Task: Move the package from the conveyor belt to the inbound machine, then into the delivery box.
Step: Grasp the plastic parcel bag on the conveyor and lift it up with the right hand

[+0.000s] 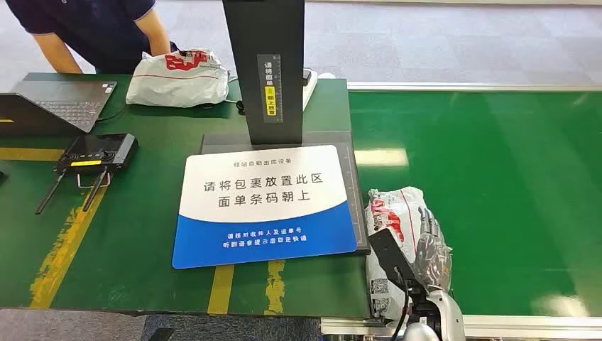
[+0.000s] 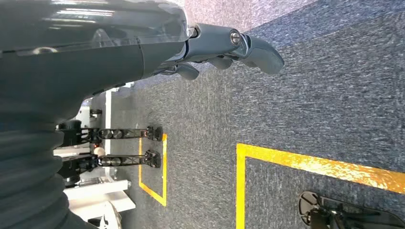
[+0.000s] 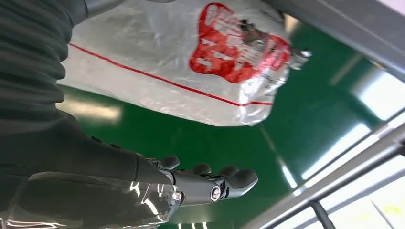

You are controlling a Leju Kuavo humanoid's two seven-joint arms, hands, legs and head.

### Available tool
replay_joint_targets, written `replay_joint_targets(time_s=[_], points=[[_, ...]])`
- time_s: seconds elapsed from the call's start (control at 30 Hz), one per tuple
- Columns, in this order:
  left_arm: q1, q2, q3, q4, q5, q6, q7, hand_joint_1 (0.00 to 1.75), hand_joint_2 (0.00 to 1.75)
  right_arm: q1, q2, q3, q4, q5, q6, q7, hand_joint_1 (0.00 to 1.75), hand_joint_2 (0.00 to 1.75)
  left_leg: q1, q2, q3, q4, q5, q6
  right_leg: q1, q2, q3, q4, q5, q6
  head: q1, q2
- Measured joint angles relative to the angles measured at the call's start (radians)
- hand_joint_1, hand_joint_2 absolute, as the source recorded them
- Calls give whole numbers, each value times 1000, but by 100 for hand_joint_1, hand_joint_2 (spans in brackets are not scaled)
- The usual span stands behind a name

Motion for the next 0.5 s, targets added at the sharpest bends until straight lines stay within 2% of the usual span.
replay_joint_targets(time_s=[0.2, 0.5], points=[[4, 0, 0, 0, 0, -2, 6, 0, 175, -1, 0, -2, 39, 92, 81, 81, 0, 175, 0, 0, 0, 0, 0, 0, 0, 0, 0, 0, 0, 0, 0, 0], [11, 1, 0, 0, 0, -2, 7, 0, 175, -1, -4, -2, 78, 124, 119, 116, 0, 175, 0, 0, 0, 0, 0, 0, 0, 0, 0, 0, 0, 0, 0, 0]])
